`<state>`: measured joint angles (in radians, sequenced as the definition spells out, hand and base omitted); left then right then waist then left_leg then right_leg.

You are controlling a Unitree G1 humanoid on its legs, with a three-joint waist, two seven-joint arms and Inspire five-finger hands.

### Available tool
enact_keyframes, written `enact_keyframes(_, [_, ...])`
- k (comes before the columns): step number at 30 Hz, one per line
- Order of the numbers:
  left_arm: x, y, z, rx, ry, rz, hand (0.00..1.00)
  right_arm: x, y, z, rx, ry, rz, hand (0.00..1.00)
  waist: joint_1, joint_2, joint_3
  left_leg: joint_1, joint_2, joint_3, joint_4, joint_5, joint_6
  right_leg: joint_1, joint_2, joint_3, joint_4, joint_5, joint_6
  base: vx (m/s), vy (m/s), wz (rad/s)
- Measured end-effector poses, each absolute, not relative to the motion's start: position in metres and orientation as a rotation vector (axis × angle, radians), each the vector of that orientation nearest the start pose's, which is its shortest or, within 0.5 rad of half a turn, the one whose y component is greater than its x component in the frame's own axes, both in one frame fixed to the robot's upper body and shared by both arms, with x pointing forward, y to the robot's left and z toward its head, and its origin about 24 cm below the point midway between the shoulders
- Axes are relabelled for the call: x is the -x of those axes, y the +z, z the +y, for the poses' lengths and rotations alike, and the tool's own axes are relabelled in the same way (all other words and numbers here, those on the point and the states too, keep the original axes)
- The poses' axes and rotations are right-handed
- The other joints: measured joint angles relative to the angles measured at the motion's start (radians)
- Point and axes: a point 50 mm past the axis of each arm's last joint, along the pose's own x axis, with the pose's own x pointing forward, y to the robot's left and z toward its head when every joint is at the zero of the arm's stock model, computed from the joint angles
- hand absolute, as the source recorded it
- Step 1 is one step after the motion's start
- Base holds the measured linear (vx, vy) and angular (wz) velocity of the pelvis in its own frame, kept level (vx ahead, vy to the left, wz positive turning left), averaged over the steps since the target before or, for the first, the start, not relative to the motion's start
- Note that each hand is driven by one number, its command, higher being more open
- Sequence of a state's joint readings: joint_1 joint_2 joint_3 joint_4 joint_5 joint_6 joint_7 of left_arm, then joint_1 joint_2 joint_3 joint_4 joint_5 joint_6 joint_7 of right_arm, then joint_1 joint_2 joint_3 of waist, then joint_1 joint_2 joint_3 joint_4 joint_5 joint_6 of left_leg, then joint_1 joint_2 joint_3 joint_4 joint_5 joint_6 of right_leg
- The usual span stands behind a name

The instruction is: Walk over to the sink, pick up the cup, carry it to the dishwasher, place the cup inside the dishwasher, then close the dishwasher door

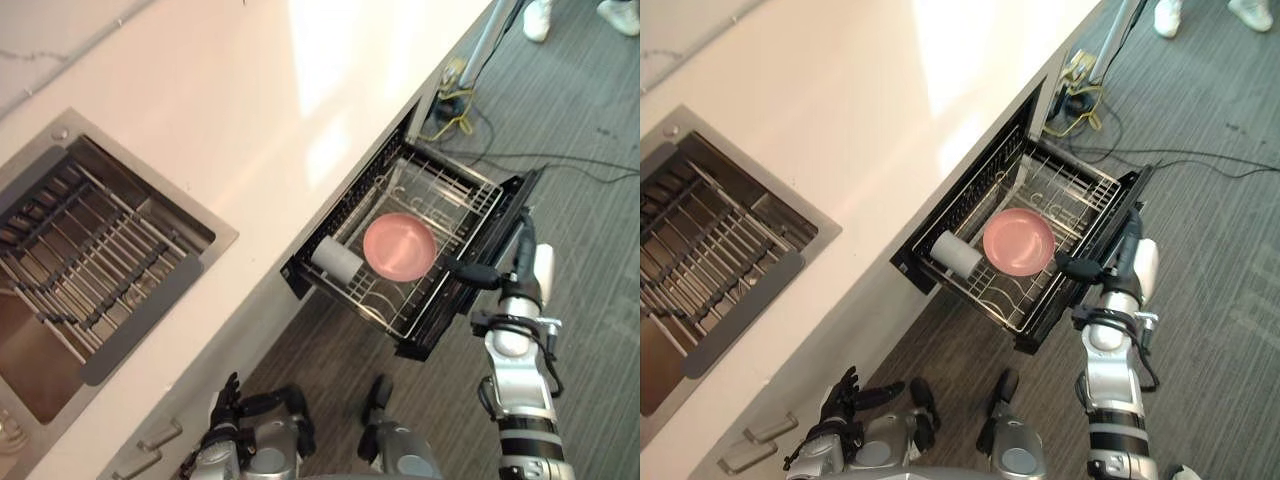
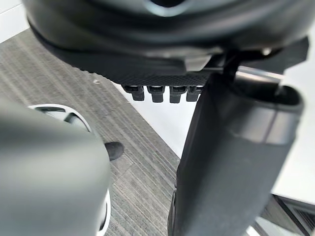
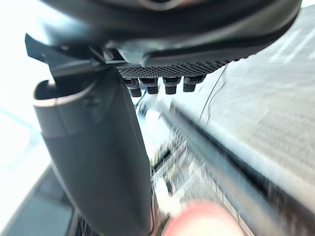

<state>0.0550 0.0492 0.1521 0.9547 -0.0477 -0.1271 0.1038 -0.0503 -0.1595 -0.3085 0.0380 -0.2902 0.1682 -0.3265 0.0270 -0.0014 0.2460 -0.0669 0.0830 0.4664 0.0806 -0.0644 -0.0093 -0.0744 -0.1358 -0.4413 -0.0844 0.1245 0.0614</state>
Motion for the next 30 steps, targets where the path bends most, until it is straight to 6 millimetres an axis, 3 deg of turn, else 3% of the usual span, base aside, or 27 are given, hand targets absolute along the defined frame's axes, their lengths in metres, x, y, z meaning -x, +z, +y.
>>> enact_keyframes(5, [-0.118, -0.146, 0.200, -0.028, 0.315, 0.903, 1.00, -0.208, 0.032, -0.300, 0.315, -0.859, 0.200, 1.00, -0.019, 0.000, -0.060, 0.059, -0.010, 0.002, -0.027, 0.003, -0.007, 0.048, -0.003, 0.001, 0.000, -0.005, 0.008, 0.00, 0.063, -0.02])
enact_keyframes(10, [-0.113, -0.147, 0.205, -0.042, 0.326, 0.913, 1.00, -0.190, 0.002, -0.309, 0.217, -0.942, 0.347, 1.00, -0.036, -0.001, -0.078, 0.035, -0.015, 0.013, -0.022, 0.006, -0.003, 0.013, -0.009, 0.015, 0.003, -0.005, 0.008, -0.08, 0.053, -0.07])
enact_keyframes(11, [-0.113, -0.147, 0.206, -0.044, 0.326, 0.911, 1.00, -0.192, -0.005, -0.308, 0.169, -0.941, 0.372, 0.00, -0.045, 0.003, -0.072, 0.002, -0.014, 0.016, -0.015, 0.008, 0.001, -0.026, -0.013, 0.022, 0.018, -0.005, 0.006, -0.11, 0.038, -0.10])
enact_keyframes(14, [-0.130, -0.142, 0.201, -0.043, 0.298, 0.873, 1.00, -0.209, -0.007, -0.306, 0.074, -0.952, 0.376, 0.00, -0.048, 0.026, -0.002, -0.076, -0.012, 0.042, 0.012, 0.017, 0.012, -0.128, -0.025, 0.053, 0.068, 0.007, -0.013, -0.12, 0.065, -0.22])
enact_keyframes(19, [-0.152, -0.135, 0.189, -0.053, 0.234, 0.805, 1.00, -0.242, 0.019, -0.307, 0.063, -0.918, 0.278, 0.00, -0.047, 0.097, 0.119, -0.136, -0.016, 0.070, 0.029, 0.025, 0.023, -0.212, -0.034, 0.089, 0.095, 0.024, -0.021, -0.05, 0.053, -0.15])
enact_keyframes(24, [-0.157, -0.133, 0.184, -0.007, 0.232, 0.783, 1.00, -0.272, 0.052, -0.301, 0.116, -0.840, 0.147, 0.00, -0.043, 0.138, 0.165, -0.148, -0.027, 0.070, 0.026, 0.026, 0.026, -0.244, -0.043, 0.110, 0.113, 0.023, -0.020, 0.01, 0.041, -0.09])
enact_keyframes(30, [-0.162, -0.132, 0.173, 0.040, 0.204, 0.770, 1.00, -0.298, 0.068, -0.279, 0.187, -0.746, 0.093, 0.00, -0.022, 0.176, 0.183, -0.147, -0.052, 0.013, 0.013, 0.041, 0.039, -0.254, -0.081, 0.078, 0.180, -0.013, -0.008, 0.01, 0.057, 0.19])
